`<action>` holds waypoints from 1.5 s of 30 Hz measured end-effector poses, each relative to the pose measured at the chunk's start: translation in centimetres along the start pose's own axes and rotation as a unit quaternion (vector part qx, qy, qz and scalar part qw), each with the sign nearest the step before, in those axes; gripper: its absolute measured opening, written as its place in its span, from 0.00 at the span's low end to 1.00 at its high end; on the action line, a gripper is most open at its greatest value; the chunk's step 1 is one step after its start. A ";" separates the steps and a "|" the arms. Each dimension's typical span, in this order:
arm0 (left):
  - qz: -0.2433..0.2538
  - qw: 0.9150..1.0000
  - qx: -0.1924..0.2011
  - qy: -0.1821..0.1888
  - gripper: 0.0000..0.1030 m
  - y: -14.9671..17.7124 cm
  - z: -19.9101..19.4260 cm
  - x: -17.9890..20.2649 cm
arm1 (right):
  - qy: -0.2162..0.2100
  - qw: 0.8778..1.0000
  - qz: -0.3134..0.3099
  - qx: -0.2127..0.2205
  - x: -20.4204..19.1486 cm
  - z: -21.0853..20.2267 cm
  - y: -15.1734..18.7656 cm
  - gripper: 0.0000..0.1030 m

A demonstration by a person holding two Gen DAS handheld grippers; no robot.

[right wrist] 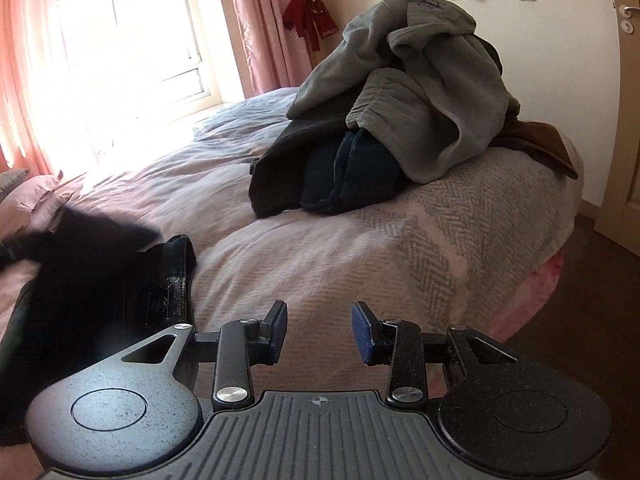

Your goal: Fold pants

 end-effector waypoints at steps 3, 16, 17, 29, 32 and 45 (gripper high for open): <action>-0.046 0.999 -0.013 -0.012 0.32 1.9 -1.8 -3.4 | -0.027 0.999 0.017 -0.006 0.9 0.6 -0.2 0.32; -0.206 0.964 -0.049 -0.158 0.31 6.4 -10.3 -18.4 | -0.228 0.963 0.087 -0.112 -5.4 8.2 0.1 0.05; -0.210 0.964 -0.051 -0.156 0.31 6.7 -10.3 -18.5 | -0.230 0.966 0.068 -0.098 -5.9 7.6 0.0 0.05; -0.163 0.972 -0.078 -0.152 0.31 7.1 -9.2 -18.2 | -0.130 0.984 0.007 -0.124 -7.3 6.2 1.9 0.15; -0.164 0.972 -0.071 -0.155 0.31 5.8 -9.1 -20.0 | -0.110 0.989 -0.059 -0.081 -8.3 5.4 -0.3 0.44; -0.242 0.959 -0.071 -0.131 0.31 2.1 -1.8 -27.9 | -0.255 0.960 0.010 -0.115 -10.8 20.3 -7.1 0.45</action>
Point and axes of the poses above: each gripper's, at about its wrist camera, not at the fingertips, and z roughly the way its jaws point, x to its right, y to its underside, the point moved 2 cm from there along z, roughly the way its jaws point
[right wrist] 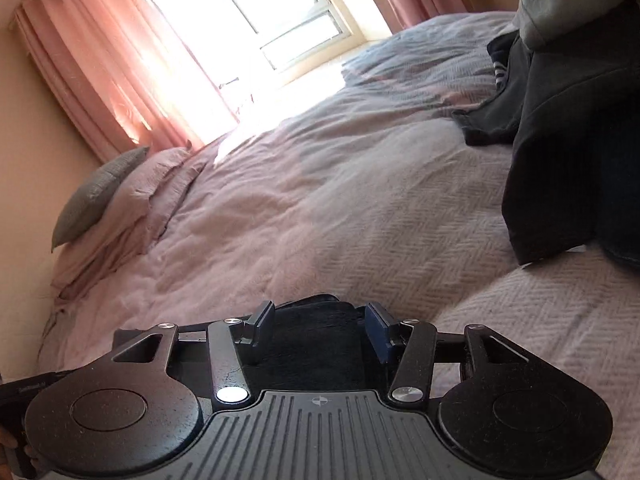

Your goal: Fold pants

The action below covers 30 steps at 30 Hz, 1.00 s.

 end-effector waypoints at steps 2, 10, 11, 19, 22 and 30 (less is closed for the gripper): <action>0.010 1.000 -0.002 -0.005 0.31 -0.1 0.6 0.2 | -0.013 0.999 0.021 -0.024 0.9 1.1 0.5 0.32; 0.046 0.999 0.003 -0.029 0.34 0.0 2.1 1.2 | 0.051 0.995 -0.076 0.040 -2.1 -1.7 1.3 0.04; 0.051 0.998 -0.001 -0.039 0.34 0.1 2.6 1.4 | 0.092 0.991 -0.095 0.003 -2.2 0.1 2.0 0.04; 0.082 0.993 -0.004 -0.081 0.34 -0.3 2.9 2.8 | 0.142 0.981 -0.135 0.000 -3.5 1.4 3.5 0.08; 0.085 0.992 -0.003 -0.088 0.33 -0.6 2.7 3.2 | 0.136 0.983 -0.123 0.008 -3.0 0.9 2.9 0.14; 0.099 0.991 0.043 -0.078 0.31 -2.1 1.0 5.6 | 0.145 0.963 -0.217 0.063 -7.3 -1.8 2.6 0.19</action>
Point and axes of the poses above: each gripper's, at about its wrist camera, not at the fingertips, and z roughly the way its jaws point, x to its right, y to its underside, the point moved 2 cm from there along z, roughly the way its jaws point
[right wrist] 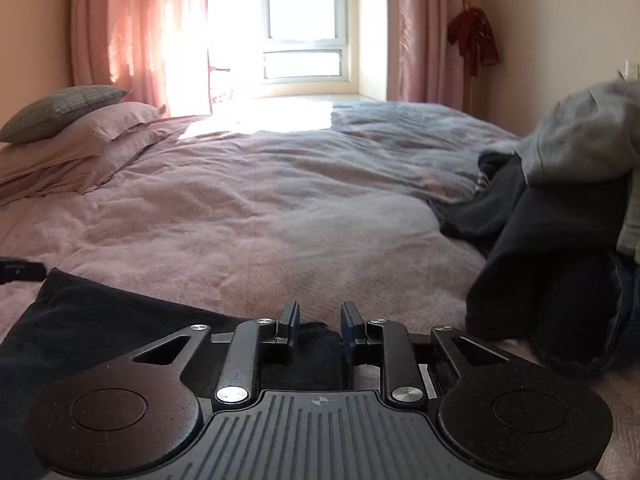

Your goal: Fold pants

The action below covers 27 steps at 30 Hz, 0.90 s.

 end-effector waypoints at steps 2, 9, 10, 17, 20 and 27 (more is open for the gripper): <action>0.018 1.000 -0.003 0.015 0.31 -0.2 0.9 1.5 | -0.038 0.998 -0.043 0.002 -1.6 0.1 0.1 0.19; 0.068 0.996 -0.052 -0.021 0.33 2.2 6.6 2.1 | 0.029 0.996 -0.052 -0.072 0.4 4.8 2.9 0.24; 0.065 0.996 -0.046 -0.024 0.33 2.0 5.8 1.9 | 0.026 0.996 -0.032 -0.077 1.0 4.0 2.6 0.24; 0.020 0.999 -0.039 -0.013 0.28 3.7 -4.5 1.0 | -0.021 0.998 -0.001 -0.053 0.6 -7.2 3.6 0.25; 0.020 0.998 -0.052 -0.002 0.30 7.1 -8.8 2.5 | -0.028 0.997 -0.012 -0.067 -1.1 -10.3 6.3 0.25; 0.039 0.994 -0.088 -0.047 0.39 13.1 -12.7 5.3 | 0.006 0.994 -0.006 -0.106 -3.2 -11.4 9.9 0.36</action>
Point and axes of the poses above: each gripper's, at about its wrist camera, not at the fingertips, and z roughly the way its jaws point, x to its right, y to its underside, the point moved 2 cm from there along z, roughly the way its jaws point
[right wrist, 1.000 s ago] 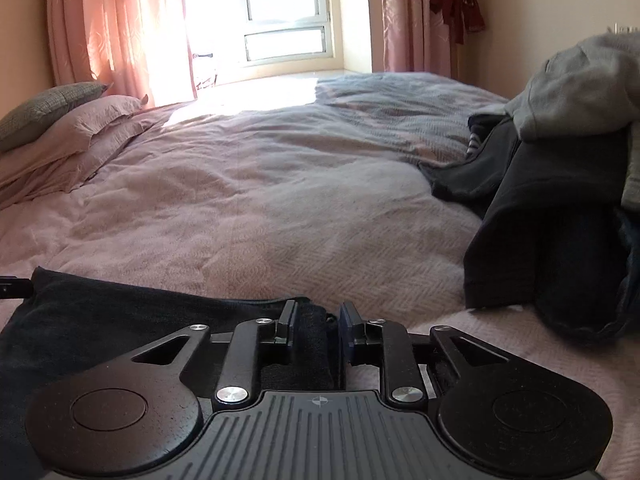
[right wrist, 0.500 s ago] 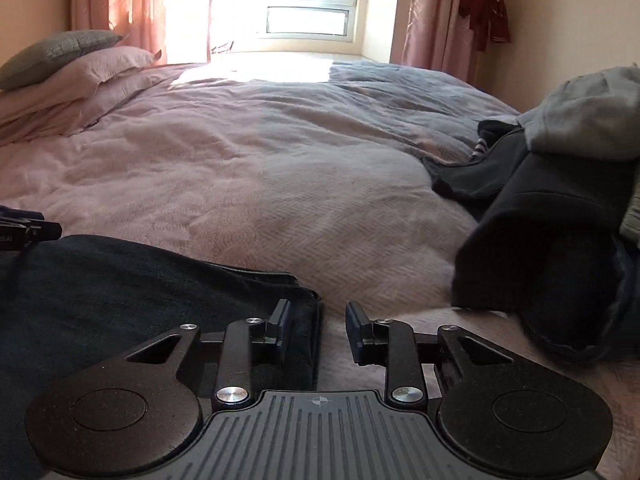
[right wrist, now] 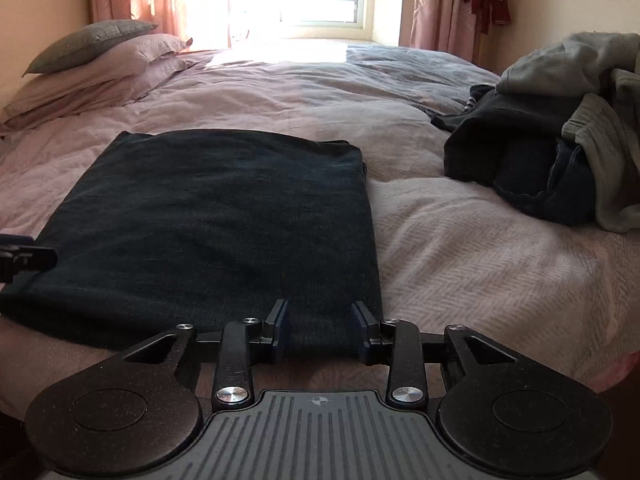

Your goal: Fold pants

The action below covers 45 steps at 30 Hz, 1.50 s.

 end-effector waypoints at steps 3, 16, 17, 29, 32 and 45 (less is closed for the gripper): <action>-0.023 1.000 -0.011 0.000 0.50 0.4 -2.1 -0.1 | -0.013 1.000 0.028 0.003 -0.1 -2.3 0.0 0.56; 0.000 1.000 0.001 -0.015 0.62 3.2 -9.6 1.3 | -0.046 0.996 0.069 0.026 -2.8 -9.7 2.8 0.60; 0.002 1.000 0.003 -0.013 0.62 3.3 -9.9 1.3 | -0.048 0.996 0.069 0.029 -2.9 -10.0 2.9 0.60; 0.007 1.000 0.004 -0.007 0.67 3.1 -10.0 1.9 | -0.047 0.997 0.063 0.024 -3.1 -10.0 2.8 0.60; 0.005 1.000 -0.003 -0.006 0.67 2.9 -9.3 2.1 | -0.050 0.997 0.064 0.016 -2.9 -9.2 2.7 0.60; -0.119 0.987 0.023 0.110 0.64 -1.7 -3.7 -5.2 | -0.147 0.975 0.155 0.054 6.0 -4.2 -0.6 0.60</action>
Point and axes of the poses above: each gripper's, at about its wrist camera, not at the fingertips, and z roughly the way its jaws point, x to its right, y to its underside, the point moved 2 cm from there along z, roughly the way its jaws point
